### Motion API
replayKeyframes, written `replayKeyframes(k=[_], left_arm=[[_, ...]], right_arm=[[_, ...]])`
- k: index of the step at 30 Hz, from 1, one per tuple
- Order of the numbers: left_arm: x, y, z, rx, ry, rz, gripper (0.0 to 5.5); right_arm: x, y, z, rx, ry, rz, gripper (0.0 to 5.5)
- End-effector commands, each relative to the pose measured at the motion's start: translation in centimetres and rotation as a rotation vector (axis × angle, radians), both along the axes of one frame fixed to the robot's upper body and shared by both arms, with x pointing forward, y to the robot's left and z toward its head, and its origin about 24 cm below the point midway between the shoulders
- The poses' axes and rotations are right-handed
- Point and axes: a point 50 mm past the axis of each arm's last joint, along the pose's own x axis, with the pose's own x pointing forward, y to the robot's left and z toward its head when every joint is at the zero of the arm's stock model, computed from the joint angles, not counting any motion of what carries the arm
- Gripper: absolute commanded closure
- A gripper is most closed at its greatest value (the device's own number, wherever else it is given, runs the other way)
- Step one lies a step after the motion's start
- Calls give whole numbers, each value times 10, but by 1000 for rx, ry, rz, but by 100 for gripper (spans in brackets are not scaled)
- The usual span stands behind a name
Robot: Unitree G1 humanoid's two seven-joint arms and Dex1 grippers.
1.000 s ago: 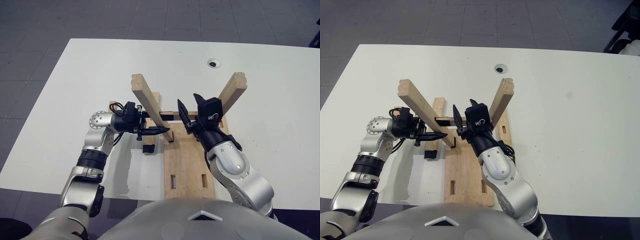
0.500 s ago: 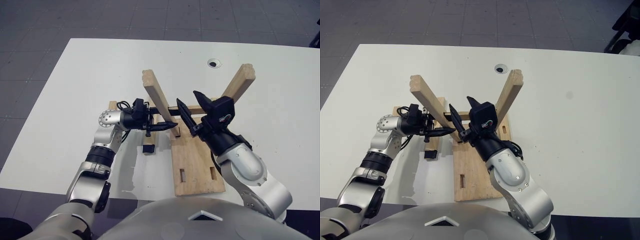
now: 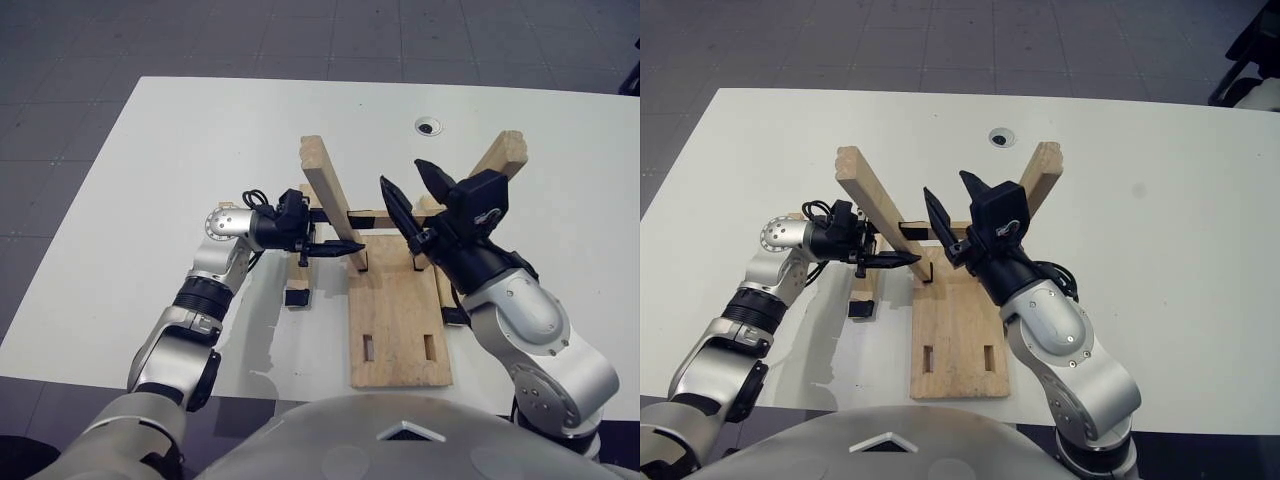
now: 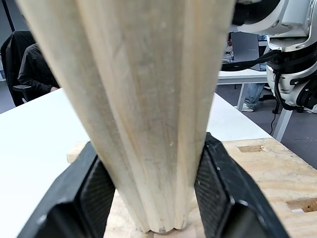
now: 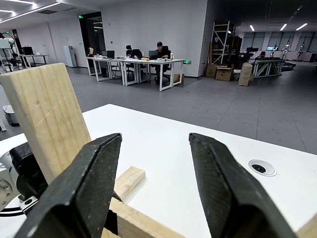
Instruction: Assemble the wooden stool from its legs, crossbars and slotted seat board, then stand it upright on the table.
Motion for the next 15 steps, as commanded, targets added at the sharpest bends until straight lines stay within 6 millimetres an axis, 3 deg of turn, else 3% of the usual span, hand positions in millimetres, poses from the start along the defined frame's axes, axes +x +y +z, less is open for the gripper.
replayKeyframes(k=[1, 4, 10, 15], left_arm=[[-57, 35, -89, 605, 263, -129, 345], [-55, 35, -89, 606, 261, -108, 345], [-55, 36, -88, 614, 261, -111, 345], [-54, 37, -88, 613, 255, -103, 345]], right_arm=[[0, -2, 21, 21, -127, -58, 301], [4, -16, 29, 13, -196, -126, 301], [2, -81, 69, 88, -490, -477, 301], [-6, -103, 73, 129, -537, -591, 301]])
